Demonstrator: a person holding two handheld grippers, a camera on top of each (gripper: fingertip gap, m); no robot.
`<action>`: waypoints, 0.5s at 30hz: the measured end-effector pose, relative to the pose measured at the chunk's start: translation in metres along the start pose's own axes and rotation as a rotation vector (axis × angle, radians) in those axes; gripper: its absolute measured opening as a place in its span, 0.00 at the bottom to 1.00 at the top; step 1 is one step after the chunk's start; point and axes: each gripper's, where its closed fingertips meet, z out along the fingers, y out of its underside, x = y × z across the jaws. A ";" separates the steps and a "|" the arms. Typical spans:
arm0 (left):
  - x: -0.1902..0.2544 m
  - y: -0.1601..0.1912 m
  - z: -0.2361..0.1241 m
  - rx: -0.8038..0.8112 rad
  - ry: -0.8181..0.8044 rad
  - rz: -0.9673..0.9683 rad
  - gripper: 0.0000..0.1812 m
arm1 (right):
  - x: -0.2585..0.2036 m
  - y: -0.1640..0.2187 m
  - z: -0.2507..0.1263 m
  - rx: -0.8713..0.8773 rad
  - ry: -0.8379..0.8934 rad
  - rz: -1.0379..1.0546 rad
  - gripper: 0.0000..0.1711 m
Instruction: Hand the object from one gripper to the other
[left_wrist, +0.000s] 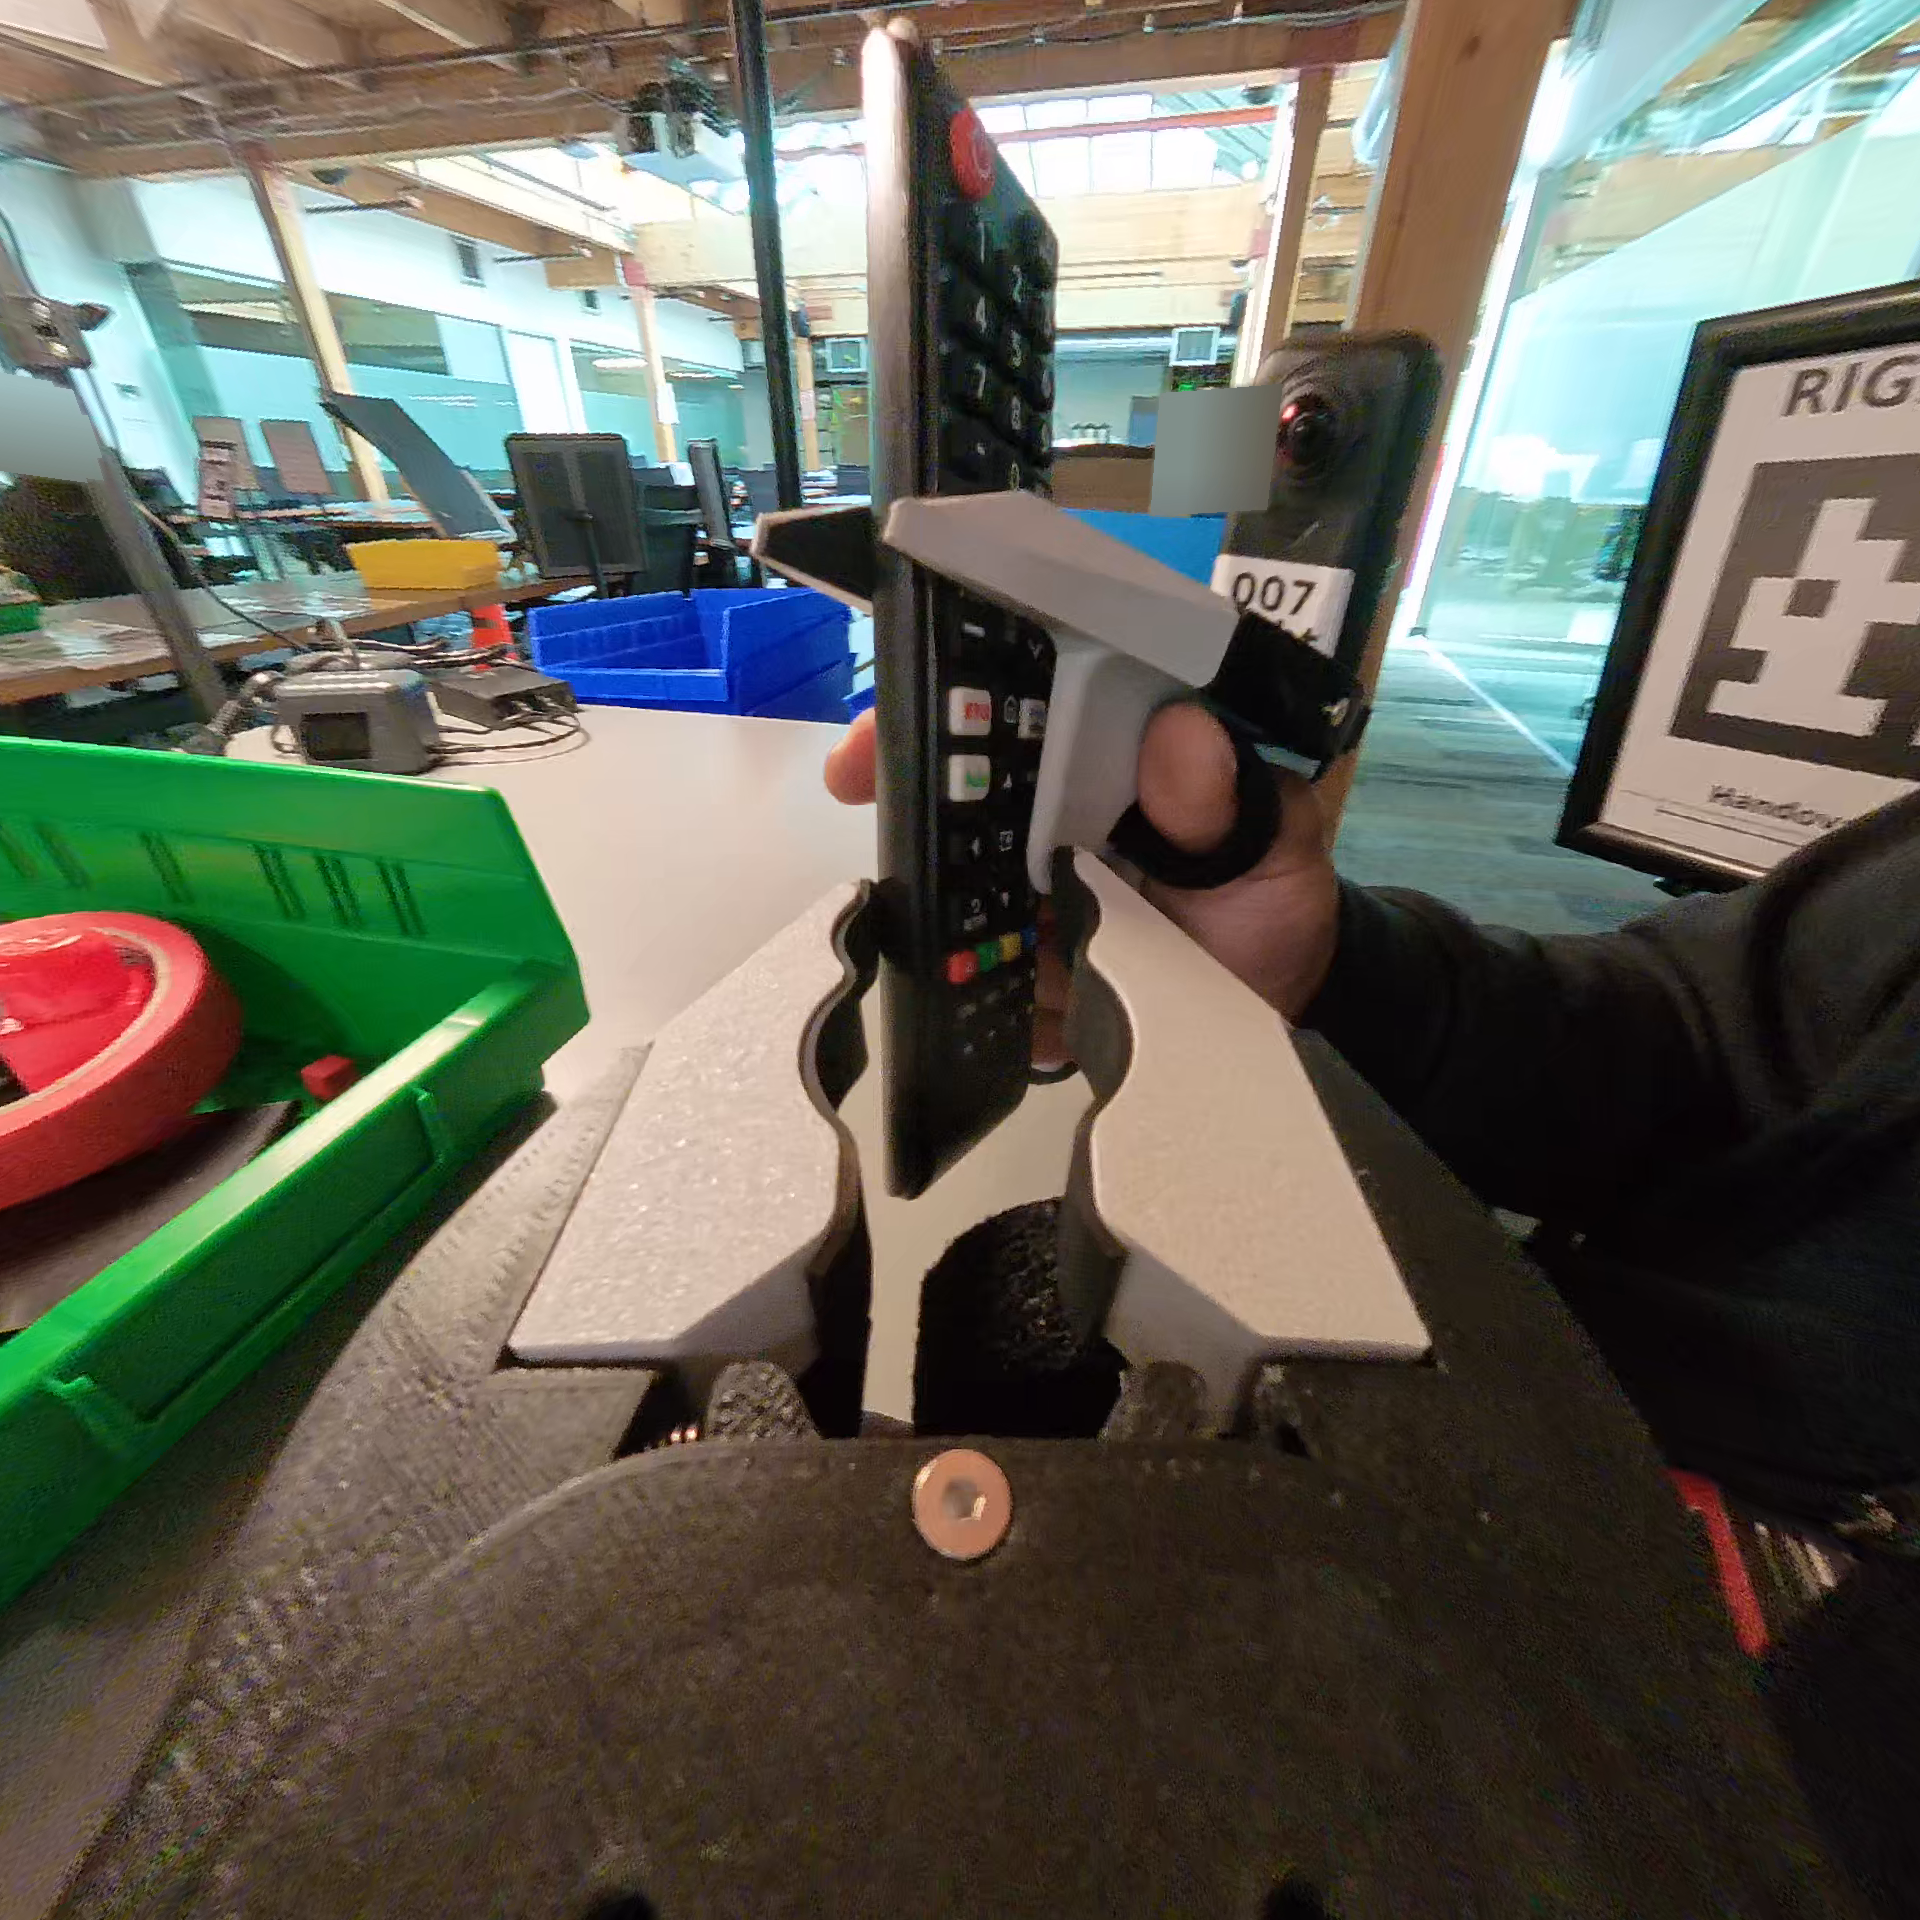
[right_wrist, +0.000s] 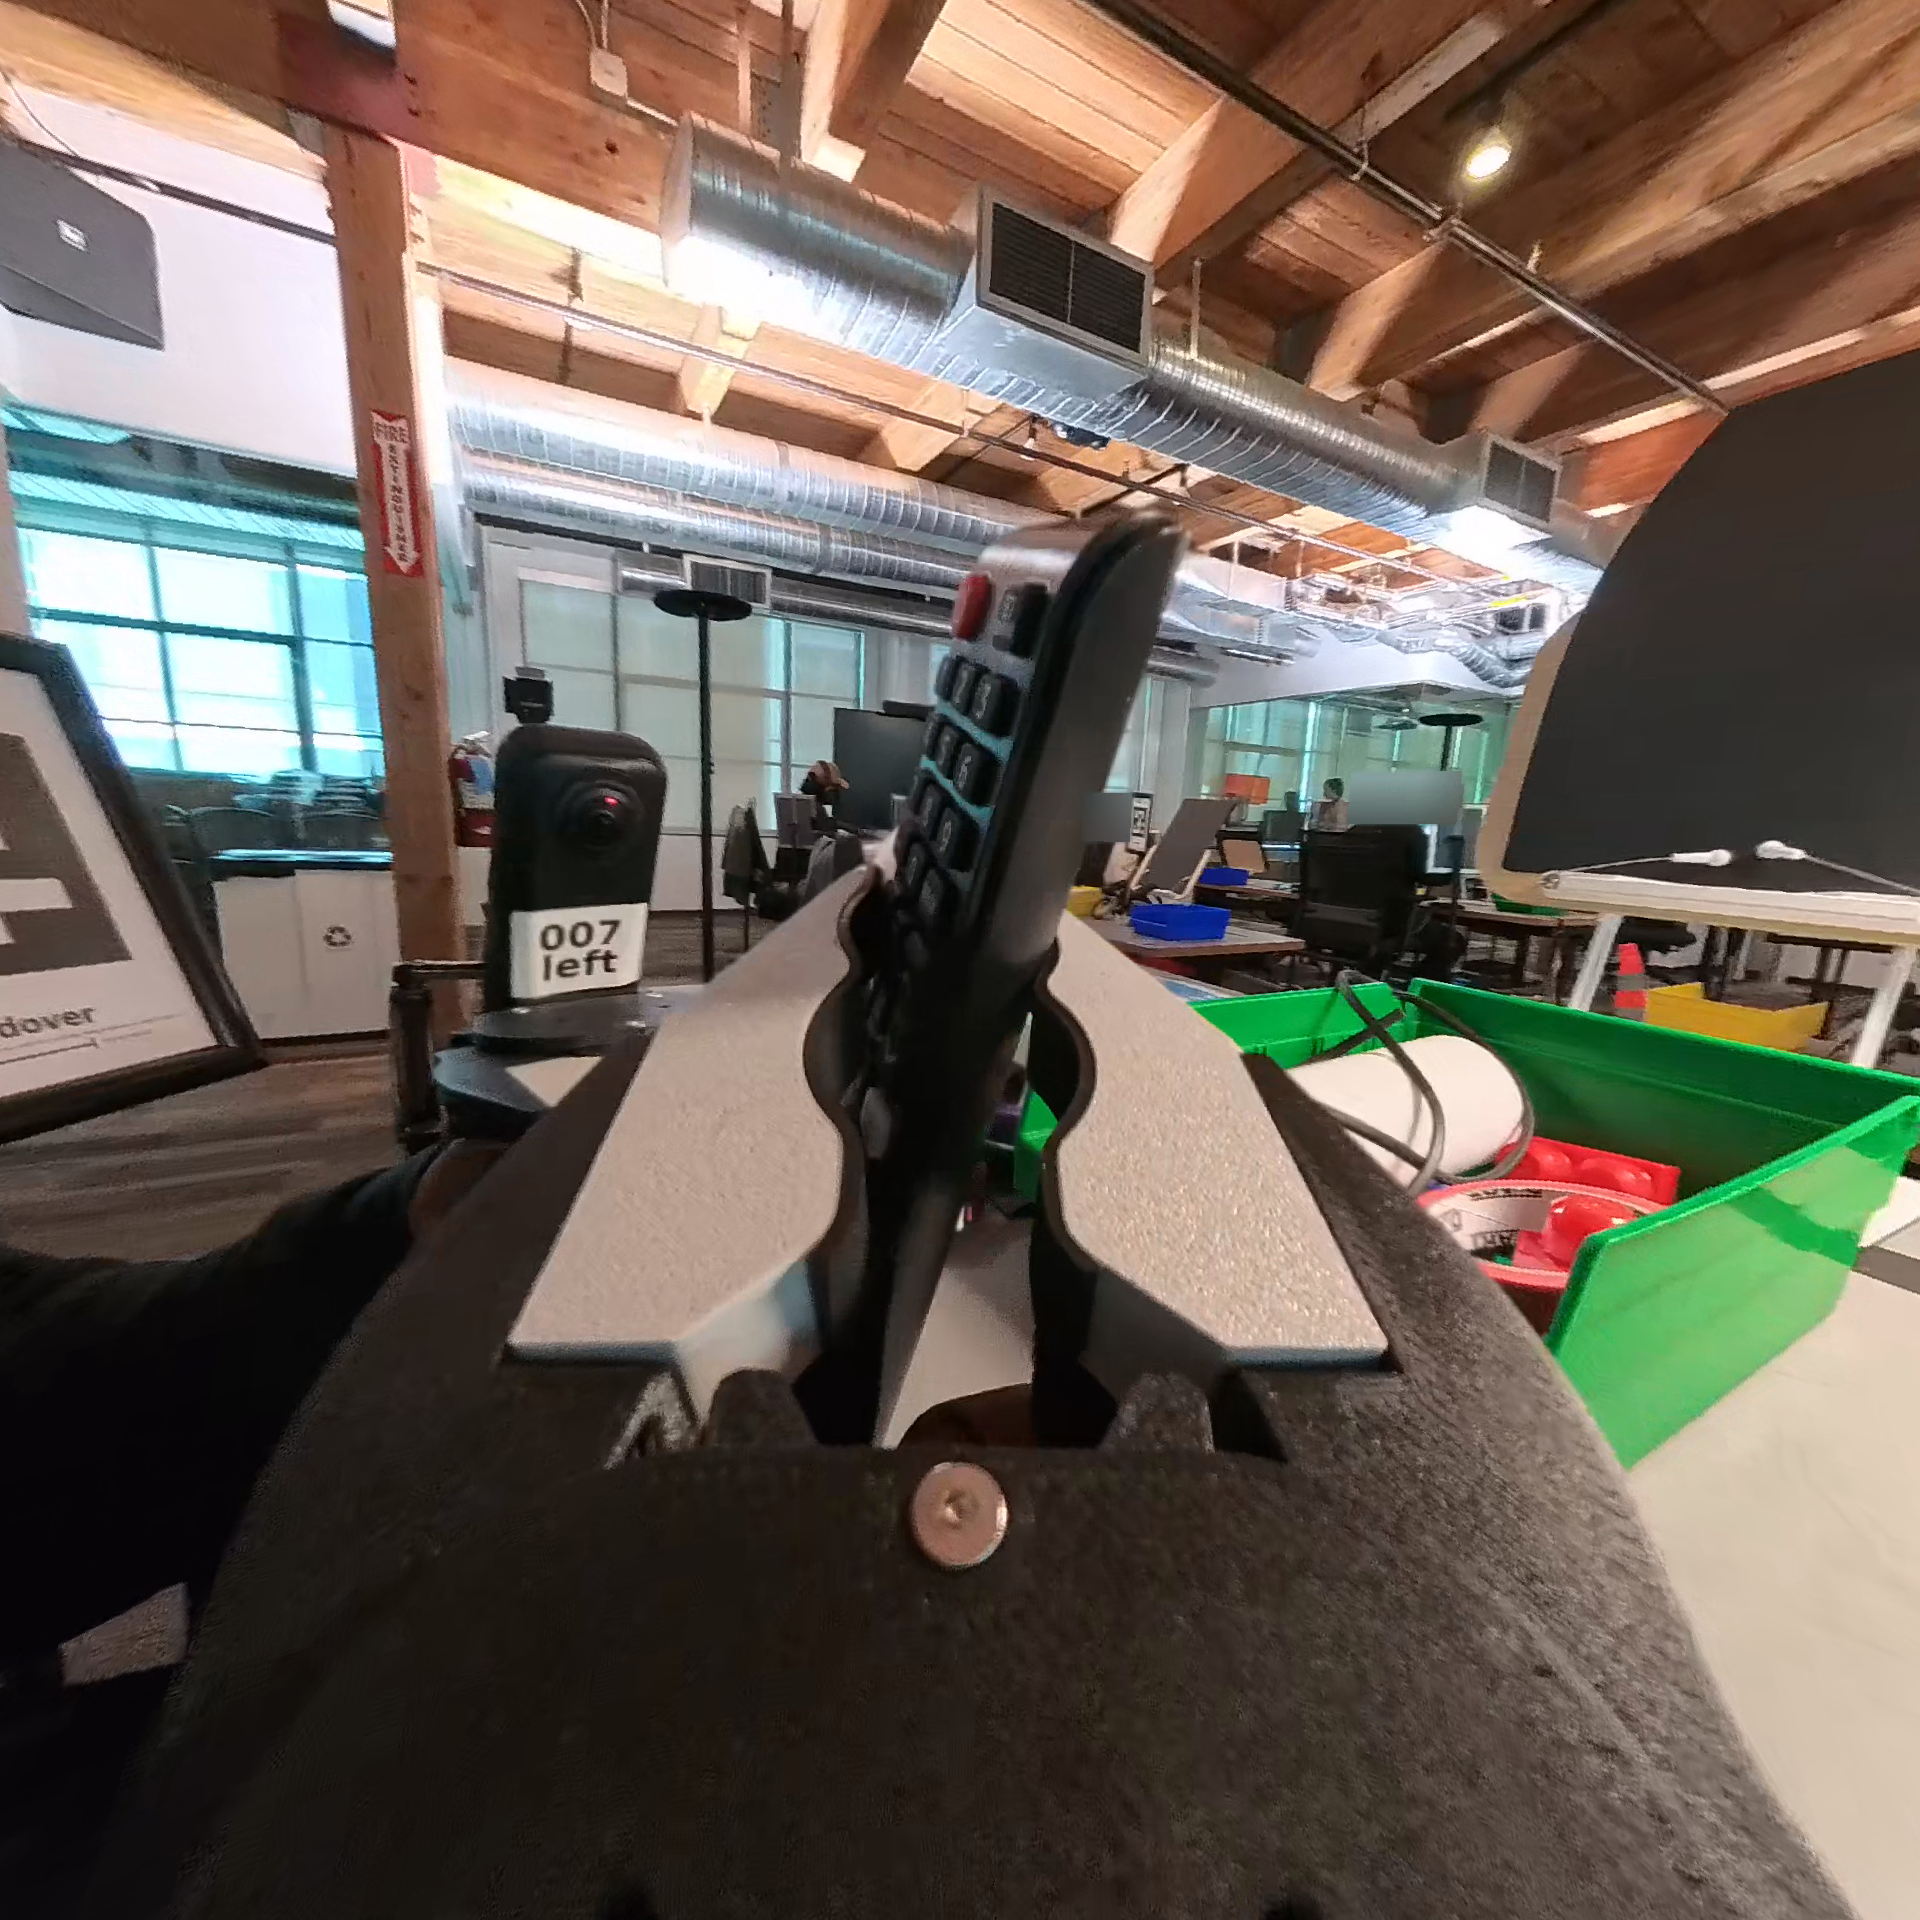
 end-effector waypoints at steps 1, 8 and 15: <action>0.001 0.000 -0.001 0.000 0.013 -0.009 0.18 | 0.000 0.000 0.000 0.003 -0.005 0.012 0.15; -0.005 -0.016 -0.012 0.091 0.056 -0.137 0.12 | 0.008 -0.005 -0.001 0.045 -0.004 0.139 0.25; -0.013 -0.032 -0.023 0.203 0.085 -0.260 0.11 | 0.006 0.006 0.002 -0.013 -0.027 0.173 0.20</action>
